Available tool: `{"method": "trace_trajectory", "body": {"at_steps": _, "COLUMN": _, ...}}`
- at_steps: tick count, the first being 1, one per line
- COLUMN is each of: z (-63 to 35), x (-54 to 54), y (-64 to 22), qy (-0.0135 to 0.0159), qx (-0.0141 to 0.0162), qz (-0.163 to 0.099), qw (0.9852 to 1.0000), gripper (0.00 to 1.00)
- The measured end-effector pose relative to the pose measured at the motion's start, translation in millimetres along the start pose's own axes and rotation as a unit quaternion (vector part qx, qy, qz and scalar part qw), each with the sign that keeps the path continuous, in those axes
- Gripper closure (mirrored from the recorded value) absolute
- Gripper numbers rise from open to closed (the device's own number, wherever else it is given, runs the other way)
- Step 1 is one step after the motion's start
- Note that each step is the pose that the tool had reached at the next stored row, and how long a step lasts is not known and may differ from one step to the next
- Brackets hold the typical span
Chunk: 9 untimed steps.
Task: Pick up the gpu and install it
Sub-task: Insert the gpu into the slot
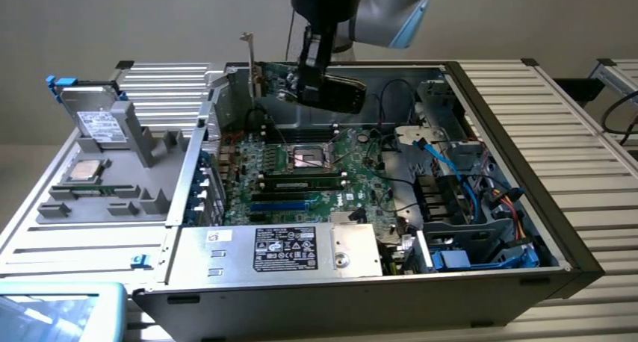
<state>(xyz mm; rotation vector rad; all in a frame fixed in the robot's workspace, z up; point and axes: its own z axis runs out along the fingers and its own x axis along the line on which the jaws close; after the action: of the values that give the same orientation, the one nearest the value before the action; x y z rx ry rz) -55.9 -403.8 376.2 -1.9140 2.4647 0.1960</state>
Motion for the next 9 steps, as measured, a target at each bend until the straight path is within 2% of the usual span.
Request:
{"method": "trace_trajectory", "body": {"at_steps": 5, "z": 0.0, "x": 0.0, "y": 0.0, "qy": 0.0043, "qx": -0.0031, "qz": -0.038, "qw": 0.9993, "gripper": 0.72}}
{"method": "trace_trajectory", "body": {"at_steps": 9, "z": 0.0, "x": 0.0, "y": 0.0, "qy": 0.0080, "qx": -0.0047, "qz": -0.067, "qw": 0.9977, "gripper": 0.72}}
